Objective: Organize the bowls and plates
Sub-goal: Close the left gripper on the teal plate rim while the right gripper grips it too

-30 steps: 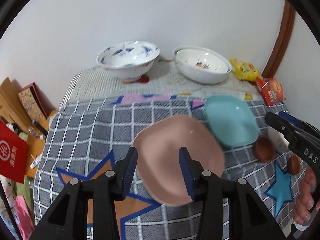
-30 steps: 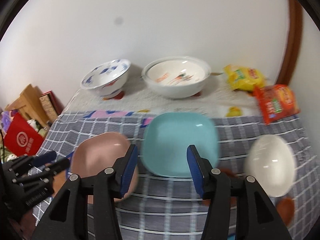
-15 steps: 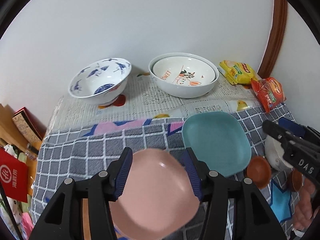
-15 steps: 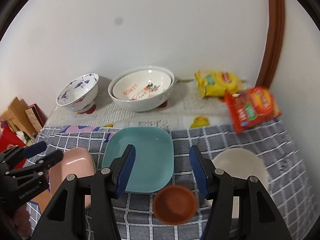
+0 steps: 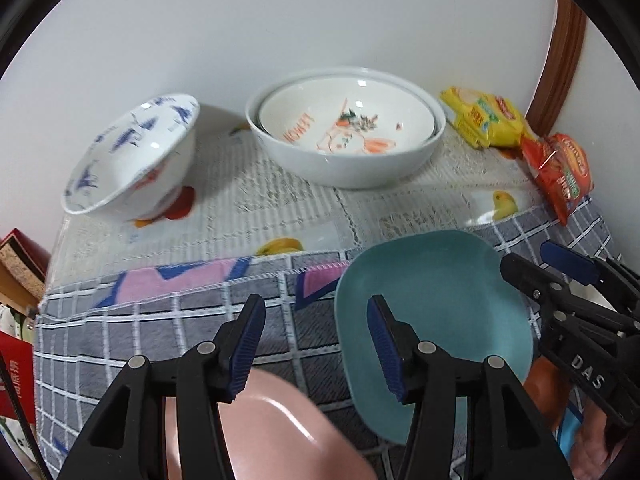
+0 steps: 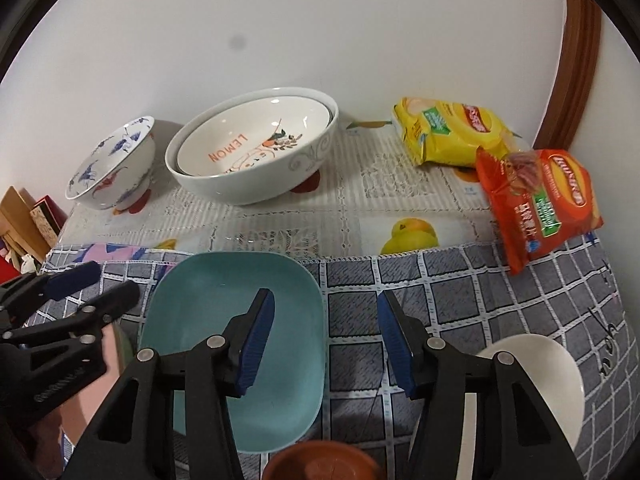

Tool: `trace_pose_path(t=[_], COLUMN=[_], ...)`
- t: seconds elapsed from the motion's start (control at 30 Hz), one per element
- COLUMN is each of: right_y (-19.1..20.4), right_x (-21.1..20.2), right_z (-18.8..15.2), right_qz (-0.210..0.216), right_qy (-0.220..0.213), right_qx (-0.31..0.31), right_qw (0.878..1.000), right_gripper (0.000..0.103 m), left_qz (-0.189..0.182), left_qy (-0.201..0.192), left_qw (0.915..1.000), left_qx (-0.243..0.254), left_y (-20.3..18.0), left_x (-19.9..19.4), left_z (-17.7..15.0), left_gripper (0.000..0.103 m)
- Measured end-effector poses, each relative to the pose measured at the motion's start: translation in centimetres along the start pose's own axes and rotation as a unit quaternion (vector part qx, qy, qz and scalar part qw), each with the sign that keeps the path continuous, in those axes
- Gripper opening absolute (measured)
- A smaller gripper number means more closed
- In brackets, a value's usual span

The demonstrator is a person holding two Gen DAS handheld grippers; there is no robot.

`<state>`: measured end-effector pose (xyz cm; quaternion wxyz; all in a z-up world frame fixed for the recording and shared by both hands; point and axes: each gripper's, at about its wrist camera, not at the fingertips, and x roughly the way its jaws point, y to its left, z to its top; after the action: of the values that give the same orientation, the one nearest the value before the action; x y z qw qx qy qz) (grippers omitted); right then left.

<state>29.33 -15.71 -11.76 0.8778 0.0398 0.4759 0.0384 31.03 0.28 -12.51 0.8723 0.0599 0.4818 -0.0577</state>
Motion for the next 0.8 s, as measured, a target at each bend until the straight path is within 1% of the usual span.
trace_pose_path(t=[0.1, 0.2, 0.23, 0.27, 0.3, 0.4, 0.53, 0.63, 0.67, 0.73, 0.77, 0.8], right_y=[0.2, 0.6, 0.7, 0.9, 0.9, 1.1, 1.1, 1.2, 1.3, 1.2, 1.1, 1.0], right_x=[0.5, 0.9, 1.2, 1.6, 1.9, 2.4, 2.9, 3.4, 3.6, 3.9, 4.0, 4.0], right_z=[-0.3, -0.5, -0.5, -0.6, -0.6, -0.7, -0.7, -0.9, -0.9, -1.0, -1.0, -1.0], right_qz=[-0.007, -0.005, -0.005, -0.009, -0.014, -0.024, -0.03, -0.029, -0.028, -0.024, -0.018, -0.017], right_qy=[0.003, 0.008, 0.012, 0.02, 0.024, 0.029, 0.035, 0.039, 0.042, 0.048, 0.048, 0.044], right_qx=[-0.005, -0.013, -0.016, -0.018, -0.019, -0.022, -0.024, -0.026, -0.024, -0.016, -0.011, -0.007], right_qw=[1.0, 1.0, 1.0, 1.0, 0.999, 0.999, 0.999, 0.998, 0.998, 0.998, 0.999, 0.999], right_gripper=[0.05, 0.05, 0.05, 0.047, 0.045, 0.041, 0.038, 0.034, 0.031, 0.021, 0.013, 0.011], left_qz=[-0.006, -0.01, -0.012, -0.018, -0.022, -0.031, -0.029, -0.036, -0.037, -0.045, -0.045, -0.045], left_qy=[0.006, 0.014, 0.014, 0.014, 0.017, 0.023, 0.026, 0.023, 0.022, 0.02, 0.017, 0.012], left_qw=[1.0, 0.9999, 0.9998, 0.9997, 0.9996, 0.9992, 0.9992, 0.9991, 0.999, 0.9988, 0.9988, 0.9988], left_qx=[-0.001, -0.002, -0.003, -0.005, -0.008, -0.012, -0.009, -0.002, 0.001, 0.009, 0.011, 0.012], left_y=[-0.4, -0.5, -0.4, -0.4, -0.2, 0.1, 0.1, -0.2, -0.4, -0.8, -0.9, -1.0], left_x=[1.0, 2.0, 2.3, 2.5, 2.8, 3.5, 4.0, 4.2, 4.2, 4.2, 4.1, 4.0], left_z=[0.0, -0.2, -0.2, -0.2, -0.3, -0.4, -0.5, -0.7, -0.6, -0.6, -0.6, -0.6], left_gripper=[0.051, 0.051, 0.05, 0.049, 0.047, 0.041, 0.034, 0.027, 0.025, 0.013, 0.013, 0.013])
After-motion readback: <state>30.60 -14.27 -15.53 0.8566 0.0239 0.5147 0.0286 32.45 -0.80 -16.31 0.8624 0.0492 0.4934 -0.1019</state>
